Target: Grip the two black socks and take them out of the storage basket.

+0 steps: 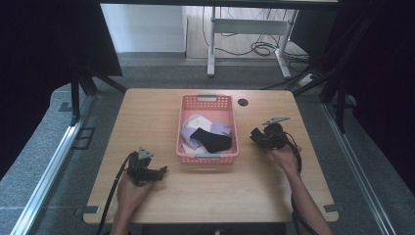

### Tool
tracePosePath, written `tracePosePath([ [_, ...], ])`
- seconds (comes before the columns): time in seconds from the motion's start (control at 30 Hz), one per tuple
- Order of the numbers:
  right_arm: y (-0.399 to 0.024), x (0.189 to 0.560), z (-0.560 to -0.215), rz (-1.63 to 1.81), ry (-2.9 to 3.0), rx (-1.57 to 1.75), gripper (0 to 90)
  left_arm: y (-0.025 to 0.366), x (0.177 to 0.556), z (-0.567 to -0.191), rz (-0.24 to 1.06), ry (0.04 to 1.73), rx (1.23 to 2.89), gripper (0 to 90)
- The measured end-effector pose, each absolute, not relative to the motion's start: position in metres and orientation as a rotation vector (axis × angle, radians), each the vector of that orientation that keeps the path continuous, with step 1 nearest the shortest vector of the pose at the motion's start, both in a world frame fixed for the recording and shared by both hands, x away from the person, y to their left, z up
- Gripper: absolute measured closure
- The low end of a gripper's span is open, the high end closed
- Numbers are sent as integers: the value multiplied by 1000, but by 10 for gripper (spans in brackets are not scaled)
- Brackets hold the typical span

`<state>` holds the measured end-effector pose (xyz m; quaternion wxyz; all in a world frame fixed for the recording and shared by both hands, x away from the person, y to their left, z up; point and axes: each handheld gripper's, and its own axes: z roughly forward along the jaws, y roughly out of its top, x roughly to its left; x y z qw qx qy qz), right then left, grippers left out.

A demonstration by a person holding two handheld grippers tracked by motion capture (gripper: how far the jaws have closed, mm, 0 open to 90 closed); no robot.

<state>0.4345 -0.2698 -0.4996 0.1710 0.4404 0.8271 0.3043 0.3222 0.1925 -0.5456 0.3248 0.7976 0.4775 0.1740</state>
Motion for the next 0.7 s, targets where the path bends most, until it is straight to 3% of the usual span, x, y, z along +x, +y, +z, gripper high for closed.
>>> tracePosePath([
  [0.17, -265, 436, -510, 830, 2398, 1254, 644, 193, 322, -546, 455, 1252, 2092, 104],
  [0.37, -265, 439, -514, 834, 2442, 1273, 446, 193, 322, -546, 455, 1252, 2092, 105],
  [0.7, -267, 436, -499, 878, 2434, 1237, 381, 193, 322, -546, 456, 1252, 2092, 104],
])
